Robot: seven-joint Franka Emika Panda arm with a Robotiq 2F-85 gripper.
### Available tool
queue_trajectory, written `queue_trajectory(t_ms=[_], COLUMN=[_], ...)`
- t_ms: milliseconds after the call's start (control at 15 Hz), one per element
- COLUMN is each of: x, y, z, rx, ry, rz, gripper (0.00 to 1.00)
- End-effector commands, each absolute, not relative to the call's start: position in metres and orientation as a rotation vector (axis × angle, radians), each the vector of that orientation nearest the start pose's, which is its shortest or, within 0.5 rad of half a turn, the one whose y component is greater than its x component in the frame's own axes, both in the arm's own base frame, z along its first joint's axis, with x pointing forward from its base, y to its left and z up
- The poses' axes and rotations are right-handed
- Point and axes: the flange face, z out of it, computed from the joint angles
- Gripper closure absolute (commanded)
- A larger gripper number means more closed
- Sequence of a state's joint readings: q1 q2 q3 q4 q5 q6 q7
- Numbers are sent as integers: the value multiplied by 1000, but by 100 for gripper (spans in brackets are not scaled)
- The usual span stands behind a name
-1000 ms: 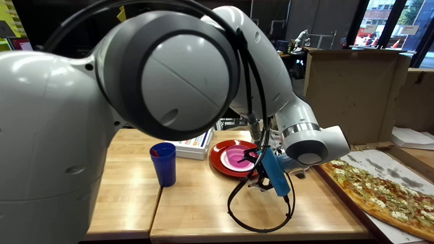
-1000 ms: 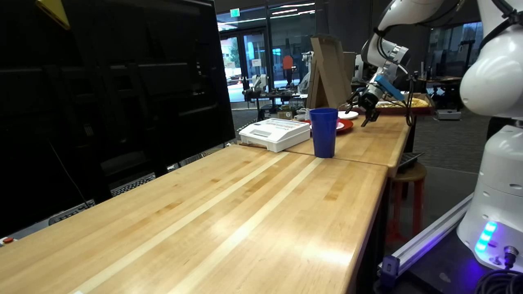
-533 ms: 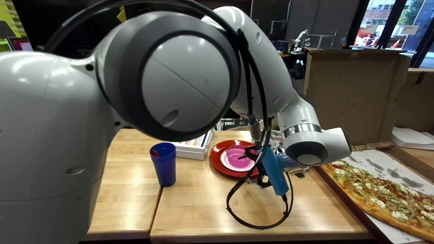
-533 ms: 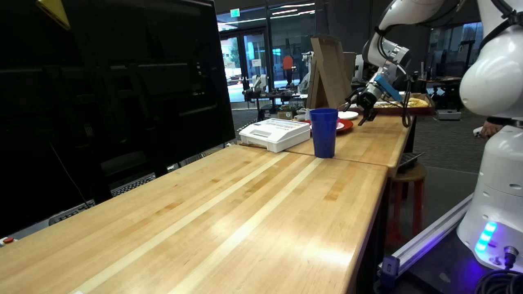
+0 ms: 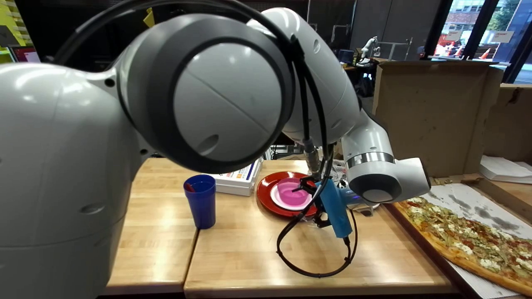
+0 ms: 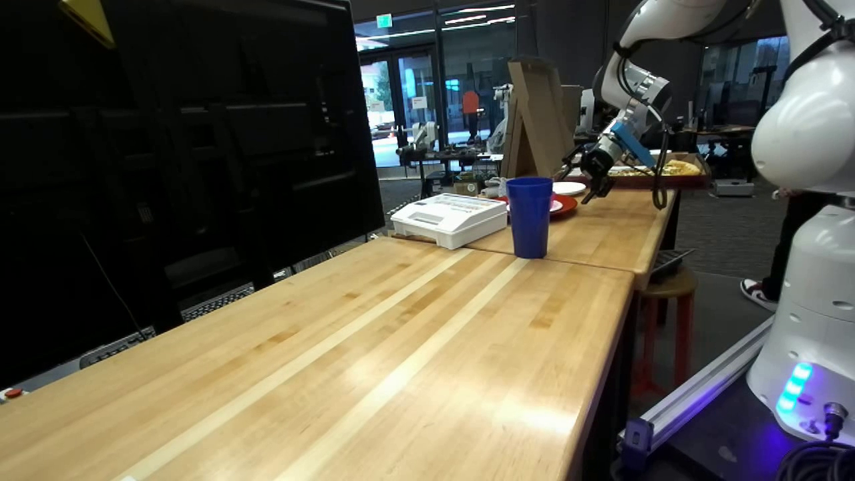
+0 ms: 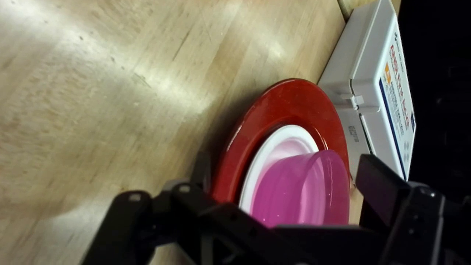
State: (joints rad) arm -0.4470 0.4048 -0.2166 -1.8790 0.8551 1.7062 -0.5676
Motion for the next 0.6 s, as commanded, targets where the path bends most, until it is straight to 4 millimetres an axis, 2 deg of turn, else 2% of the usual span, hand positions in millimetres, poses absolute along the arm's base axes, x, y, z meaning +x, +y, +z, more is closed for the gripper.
queue_trajectory(t_ms=[0,533], x=[507,509], y=[-296,-298], z=[290,288], rx=[-2185,-2184], ry=[533,539], rz=[-21,-24], gripper=[0,0])
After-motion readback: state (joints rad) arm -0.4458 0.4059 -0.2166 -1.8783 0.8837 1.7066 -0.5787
